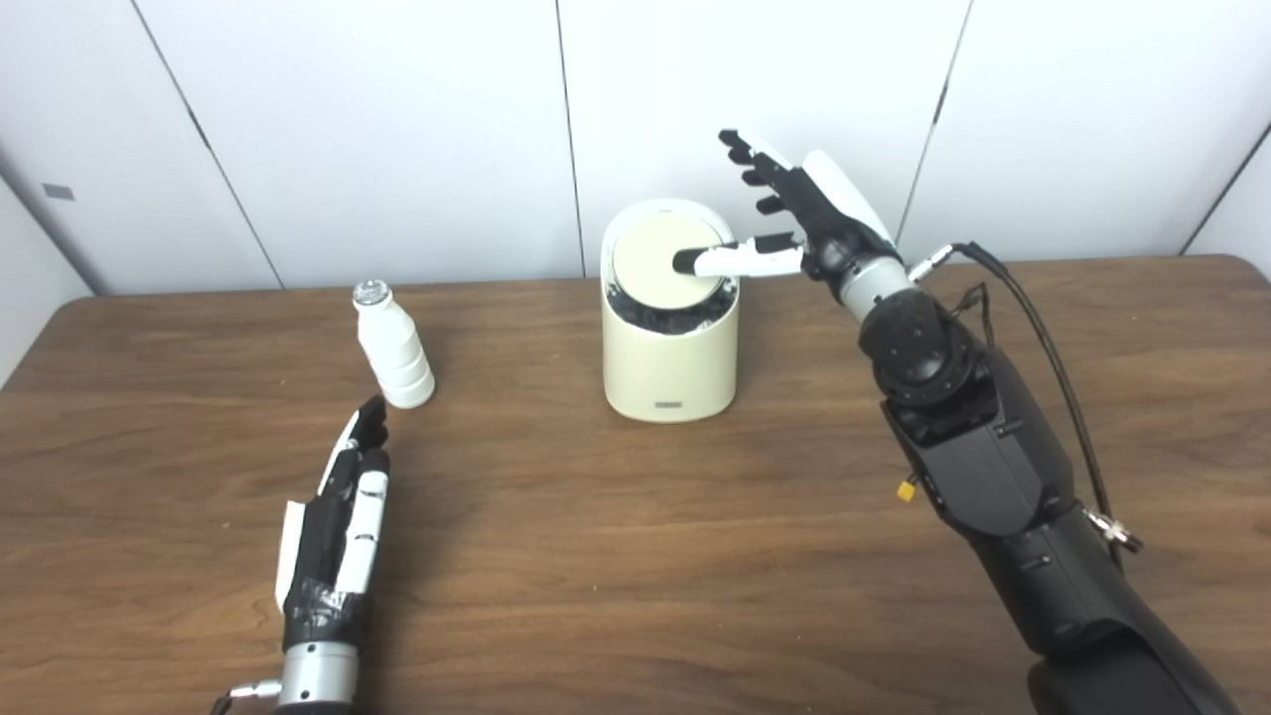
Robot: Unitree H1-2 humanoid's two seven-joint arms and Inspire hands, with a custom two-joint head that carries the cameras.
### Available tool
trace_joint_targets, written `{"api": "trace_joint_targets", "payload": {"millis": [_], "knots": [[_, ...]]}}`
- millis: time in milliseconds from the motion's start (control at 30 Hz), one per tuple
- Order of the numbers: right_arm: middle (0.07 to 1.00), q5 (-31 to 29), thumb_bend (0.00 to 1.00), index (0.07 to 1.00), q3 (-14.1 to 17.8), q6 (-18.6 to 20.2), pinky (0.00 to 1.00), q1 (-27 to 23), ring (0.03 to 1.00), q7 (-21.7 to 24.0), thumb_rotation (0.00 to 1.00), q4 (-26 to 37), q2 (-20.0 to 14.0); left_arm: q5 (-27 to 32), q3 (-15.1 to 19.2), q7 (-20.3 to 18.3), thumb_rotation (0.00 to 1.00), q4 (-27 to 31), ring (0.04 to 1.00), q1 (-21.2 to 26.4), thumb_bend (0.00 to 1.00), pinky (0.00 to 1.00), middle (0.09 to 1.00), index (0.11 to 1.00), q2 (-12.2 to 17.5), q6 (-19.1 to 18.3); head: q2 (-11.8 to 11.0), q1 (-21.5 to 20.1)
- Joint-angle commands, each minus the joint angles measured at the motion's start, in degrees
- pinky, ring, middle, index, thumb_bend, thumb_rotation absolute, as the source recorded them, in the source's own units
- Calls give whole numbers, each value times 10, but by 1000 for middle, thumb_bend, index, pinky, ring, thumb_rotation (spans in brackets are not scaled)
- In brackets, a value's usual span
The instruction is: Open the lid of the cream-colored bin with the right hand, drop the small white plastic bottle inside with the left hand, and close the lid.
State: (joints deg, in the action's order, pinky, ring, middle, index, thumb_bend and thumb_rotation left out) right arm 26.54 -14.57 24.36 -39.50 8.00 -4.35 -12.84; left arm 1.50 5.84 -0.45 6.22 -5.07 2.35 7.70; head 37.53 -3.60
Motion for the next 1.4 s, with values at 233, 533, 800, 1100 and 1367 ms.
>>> {"api": "trace_joint_targets", "payload": {"millis": [233,533,800,1100,1367], "knots": [[917,27,806,926,-13,-42,818,-46,893,-13,389,-22,1,19,-10,-2,900,-17,995,-13,339,1000,976,956,-15,15,2,-1],[914,37,836,935,-24,-60,899,-47,910,-6,420,-39,-7,17,-11,-1,887,-18,987,-12,335,1000,972,952,-15,14,2,0],[915,43,804,934,-24,-64,928,-45,913,-4,308,-45,-10,20,-11,-2,874,-15,990,-12,325,1000,972,951,-16,15,4,-1],[920,47,795,935,-23,-68,933,-43,918,-8,264,-56,-12,24,-10,-5,850,-18,991,-11,337,1000,976,955,-14,18,6,-3],[918,54,827,926,-23,-88,954,-40,917,-24,184,-66,-12,24,-10,-5,820,-18,995,-10,346,1000,982,959,-13,20,7,-4]]}}
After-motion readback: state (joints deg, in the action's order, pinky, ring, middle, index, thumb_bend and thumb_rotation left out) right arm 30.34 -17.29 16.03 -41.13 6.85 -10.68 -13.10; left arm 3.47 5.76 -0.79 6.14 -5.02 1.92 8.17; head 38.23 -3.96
